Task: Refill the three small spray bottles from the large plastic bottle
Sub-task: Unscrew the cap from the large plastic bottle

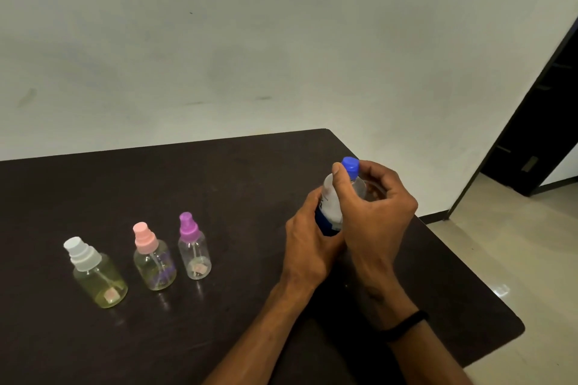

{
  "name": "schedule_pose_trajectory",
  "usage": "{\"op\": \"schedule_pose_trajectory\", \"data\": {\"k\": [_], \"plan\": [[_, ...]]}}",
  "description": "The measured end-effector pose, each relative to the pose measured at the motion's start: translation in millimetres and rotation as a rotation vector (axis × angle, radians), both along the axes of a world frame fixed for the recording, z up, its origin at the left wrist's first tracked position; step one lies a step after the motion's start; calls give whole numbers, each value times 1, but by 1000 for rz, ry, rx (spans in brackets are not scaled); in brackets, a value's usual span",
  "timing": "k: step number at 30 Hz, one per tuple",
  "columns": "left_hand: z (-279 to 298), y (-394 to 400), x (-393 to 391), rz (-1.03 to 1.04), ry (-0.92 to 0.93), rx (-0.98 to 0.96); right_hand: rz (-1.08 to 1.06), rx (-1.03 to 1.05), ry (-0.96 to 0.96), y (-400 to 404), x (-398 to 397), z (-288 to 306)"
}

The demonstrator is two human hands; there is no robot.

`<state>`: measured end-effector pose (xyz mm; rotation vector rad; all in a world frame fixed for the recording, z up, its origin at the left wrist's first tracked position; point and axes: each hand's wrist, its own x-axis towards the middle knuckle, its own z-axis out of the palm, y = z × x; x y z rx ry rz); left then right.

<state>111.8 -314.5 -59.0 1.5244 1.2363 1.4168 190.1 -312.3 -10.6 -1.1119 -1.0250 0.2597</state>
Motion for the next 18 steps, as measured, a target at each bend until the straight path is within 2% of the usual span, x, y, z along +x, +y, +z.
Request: {"op": "schedule_pose_trajectory", "data": {"k": [6, 13, 18], "plan": [[0, 0, 1, 4, 12, -31, 15, 54, -38, 1, 2, -1], [8, 2, 2, -33, 80, -93, 46, 39, 11, 0, -3, 6], [1, 3, 1, -11, 36, -62, 29, 32, -22, 1, 2, 3]]}}
